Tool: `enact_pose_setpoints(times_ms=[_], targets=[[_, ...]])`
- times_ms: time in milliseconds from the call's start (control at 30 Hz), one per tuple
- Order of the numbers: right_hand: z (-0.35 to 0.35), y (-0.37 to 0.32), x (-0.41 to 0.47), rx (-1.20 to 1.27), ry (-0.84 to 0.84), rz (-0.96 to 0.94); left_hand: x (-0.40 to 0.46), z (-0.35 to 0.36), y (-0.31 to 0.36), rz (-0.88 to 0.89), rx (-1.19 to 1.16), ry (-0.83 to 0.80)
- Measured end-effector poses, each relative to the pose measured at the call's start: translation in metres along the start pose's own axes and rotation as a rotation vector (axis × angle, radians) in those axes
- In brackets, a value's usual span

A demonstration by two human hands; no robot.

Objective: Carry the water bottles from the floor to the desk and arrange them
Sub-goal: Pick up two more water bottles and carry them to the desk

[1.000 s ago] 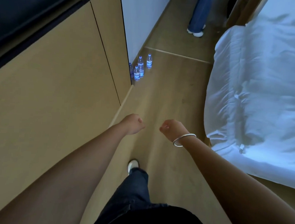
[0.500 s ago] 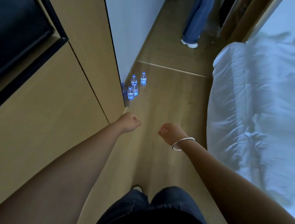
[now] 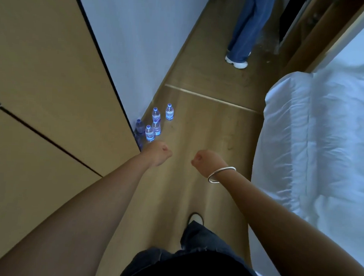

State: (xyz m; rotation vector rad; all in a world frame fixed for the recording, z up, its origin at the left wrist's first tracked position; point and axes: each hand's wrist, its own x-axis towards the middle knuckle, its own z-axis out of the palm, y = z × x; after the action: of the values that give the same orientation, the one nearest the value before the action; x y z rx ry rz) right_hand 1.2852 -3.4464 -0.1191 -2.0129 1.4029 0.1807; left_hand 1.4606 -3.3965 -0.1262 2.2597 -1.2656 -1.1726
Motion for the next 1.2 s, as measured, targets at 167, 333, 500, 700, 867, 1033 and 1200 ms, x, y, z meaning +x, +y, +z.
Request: enact_pose_setpoints(times_ms=[167, 333, 500, 700, 867, 1033, 1200], targets=[[-0.047, 0.014, 0.075, -0.034, -0.047, -0.049, 0.061, -0.007, 0.032, -0.067, -0.088, 0.016], [-0.073, 0.004, 0.136, -0.043, -0.107, -0.102, 0.109, -0.019, 0.039, -0.131, -0.058, 0.008], [-0.088, -0.019, 0.21, -0.052, -0.161, -0.149, 0.17, -0.052, 0.037, -0.182, -0.032, 0.009], [-0.096, -0.056, 0.298, -0.149, -0.239, -0.15, 0.25, -0.091, 0.025, -0.225, -0.053, -0.017], [-0.089, -0.074, 0.356, -0.126, -0.356, -0.123, 0.295, -0.1, 0.007, -0.324, -0.142, -0.032], [-0.047, -0.069, 0.404, -0.15, -0.509, -0.142, 0.33, -0.071, -0.018, -0.503, -0.308, 0.004], [0.016, -0.034, 0.463, -0.207, -0.699, -0.116, 0.391, -0.025, -0.065, -0.658, -0.446, 0.027]])
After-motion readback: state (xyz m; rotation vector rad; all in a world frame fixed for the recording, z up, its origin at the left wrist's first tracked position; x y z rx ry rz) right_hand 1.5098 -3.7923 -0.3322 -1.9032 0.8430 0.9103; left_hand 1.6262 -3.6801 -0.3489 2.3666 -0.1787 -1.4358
